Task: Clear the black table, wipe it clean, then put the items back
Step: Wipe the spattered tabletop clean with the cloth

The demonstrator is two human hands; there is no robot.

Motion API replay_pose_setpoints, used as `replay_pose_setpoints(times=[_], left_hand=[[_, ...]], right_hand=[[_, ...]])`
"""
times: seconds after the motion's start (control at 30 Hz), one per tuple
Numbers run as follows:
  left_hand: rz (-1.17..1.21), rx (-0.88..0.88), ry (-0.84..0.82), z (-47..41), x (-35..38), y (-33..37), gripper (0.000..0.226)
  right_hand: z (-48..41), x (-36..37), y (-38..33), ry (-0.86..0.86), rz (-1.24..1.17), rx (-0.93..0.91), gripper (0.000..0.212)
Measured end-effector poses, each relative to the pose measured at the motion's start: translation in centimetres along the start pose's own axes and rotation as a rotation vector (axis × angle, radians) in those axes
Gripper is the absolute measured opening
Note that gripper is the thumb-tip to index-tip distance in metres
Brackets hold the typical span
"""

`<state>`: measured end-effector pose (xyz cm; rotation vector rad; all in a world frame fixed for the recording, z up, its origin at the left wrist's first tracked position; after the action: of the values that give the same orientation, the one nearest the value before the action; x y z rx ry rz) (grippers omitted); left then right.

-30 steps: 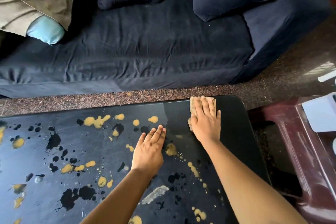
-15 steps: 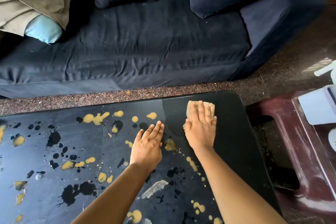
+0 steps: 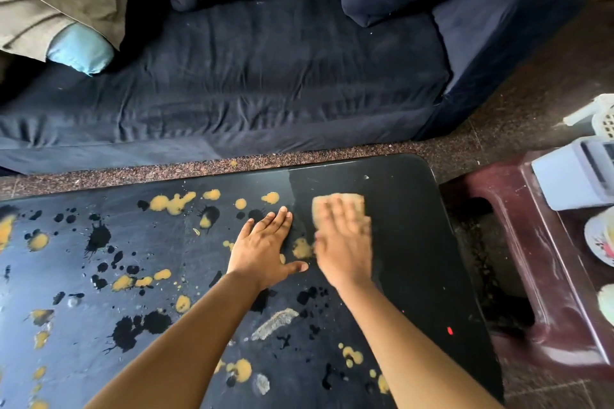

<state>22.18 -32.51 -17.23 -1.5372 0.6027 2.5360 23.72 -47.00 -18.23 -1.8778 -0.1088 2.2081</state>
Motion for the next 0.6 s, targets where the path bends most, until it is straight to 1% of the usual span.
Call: replay_pose_setpoints(times=[0.07,0.1,0.13,0.17,0.23,0.3,0.33,0.37,0.43,0.5,0.53,0.57,0.6], left_hand=[[-0.005,-0.002,-0.049,-0.2,-0.2,0.2,0.11],[-0.017,-0.008,-0.075,0.1,-0.1,0.4,0.114],[-0.03,-0.019,-0.096,0.4,0.1,0.6,0.117],[-0.04,-0.031,-0.112,0.8,0.5,0.9,0.12],[-0.038,-0.058,-0.124,1.9,1.5,1.4,0.124],[0.005,-0.096,-0.109,2.6,2.3,1.6,0.126],[0.024,-0.109,-0.098,2.6,2.4,1.7,0.127],[0.029,-0.116,-0.091,2.6,2.4,1.6,0.128],[0.013,-0.122,-0.09,2.3,2.1,1.8,0.129],[0.01,-0.136,-0.102,2.2,2.0,1.9,0.128],[0.012,-0.147,-0.109,2.2,2.0,2.0,0.128],[0.012,-0.156,-0.117,2.2,2.0,2.1,0.128],[0.008,-0.162,-0.124,2.2,1.9,2.2,0.128]], right_hand=[[1.3,1.0,-1.4,-0.059,0.035,-0.223,0.065],[1.4,0.9,-0.7,-0.078,0.061,-0.271,0.065],[1.3,0.8,0.7,-0.096,0.085,-0.263,0.065],[1.0,0.5,2.6,-0.095,0.092,-0.2,0.066],[0.7,-0.5,5.6,-0.029,0.067,0.004,0.067],[1.4,-0.6,5.8,0.017,0.05,0.163,0.067],[1.9,-0.2,4.8,0.021,0.027,0.18,0.067],[2.5,0.3,3.2,0.01,0.002,0.137,0.067],[3.7,1.2,0.4,-0.034,0.012,-0.074,0.066],[4.2,1.4,0.7,-0.079,0.087,-0.256,0.066],[3.9,1.3,2.0,-0.087,0.12,-0.275,0.066],[3.5,1.1,3.6,-0.082,0.128,-0.232,0.067],[3.1,0.6,5.3,-0.061,0.112,-0.129,0.067]])
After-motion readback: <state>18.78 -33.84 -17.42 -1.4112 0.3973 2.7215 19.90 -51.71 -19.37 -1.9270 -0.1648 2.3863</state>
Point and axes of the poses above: each hand's wrist, its own z-axis away from the middle knuckle, its own x-axis out of the palm, y = z × x, the point moved 7 cm from there along -z, towards the middle knuckle, and after that the axes turned 13 degrees about x, right-handed, at the moved point
